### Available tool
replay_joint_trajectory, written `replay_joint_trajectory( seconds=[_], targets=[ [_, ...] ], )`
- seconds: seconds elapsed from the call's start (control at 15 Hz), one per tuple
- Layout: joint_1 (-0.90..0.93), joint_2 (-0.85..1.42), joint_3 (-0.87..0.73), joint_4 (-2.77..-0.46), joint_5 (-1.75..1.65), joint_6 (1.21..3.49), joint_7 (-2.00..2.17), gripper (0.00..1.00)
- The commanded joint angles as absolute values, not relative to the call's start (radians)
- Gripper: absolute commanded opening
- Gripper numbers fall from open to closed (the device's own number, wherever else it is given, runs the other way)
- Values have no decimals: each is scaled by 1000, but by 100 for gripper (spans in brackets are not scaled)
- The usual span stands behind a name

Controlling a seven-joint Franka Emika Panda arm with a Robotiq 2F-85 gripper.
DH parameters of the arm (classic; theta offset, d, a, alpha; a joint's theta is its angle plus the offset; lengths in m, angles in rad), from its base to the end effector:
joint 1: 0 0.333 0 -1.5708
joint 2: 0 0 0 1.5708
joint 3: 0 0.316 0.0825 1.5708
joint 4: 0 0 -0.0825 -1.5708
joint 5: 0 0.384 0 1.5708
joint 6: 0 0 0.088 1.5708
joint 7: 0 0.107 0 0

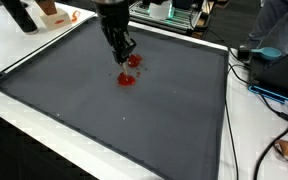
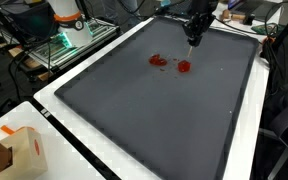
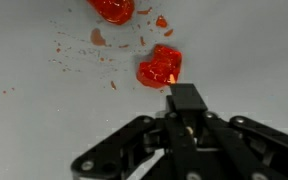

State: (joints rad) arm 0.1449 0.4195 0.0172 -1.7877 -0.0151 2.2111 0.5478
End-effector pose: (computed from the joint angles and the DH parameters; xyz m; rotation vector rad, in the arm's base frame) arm 0.6420 0.1036 0.3195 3.0822 -0.5899 0.0087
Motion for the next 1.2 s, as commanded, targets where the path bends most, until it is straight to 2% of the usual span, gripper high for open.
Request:
replay_joint_trajectory(
  seconds=[0.0,1.13],
  targets=[
    [148,435,7,-1794,-6,2254,525,3],
    [160,482,-17,-1796,-32,2318,517,3]
  ],
)
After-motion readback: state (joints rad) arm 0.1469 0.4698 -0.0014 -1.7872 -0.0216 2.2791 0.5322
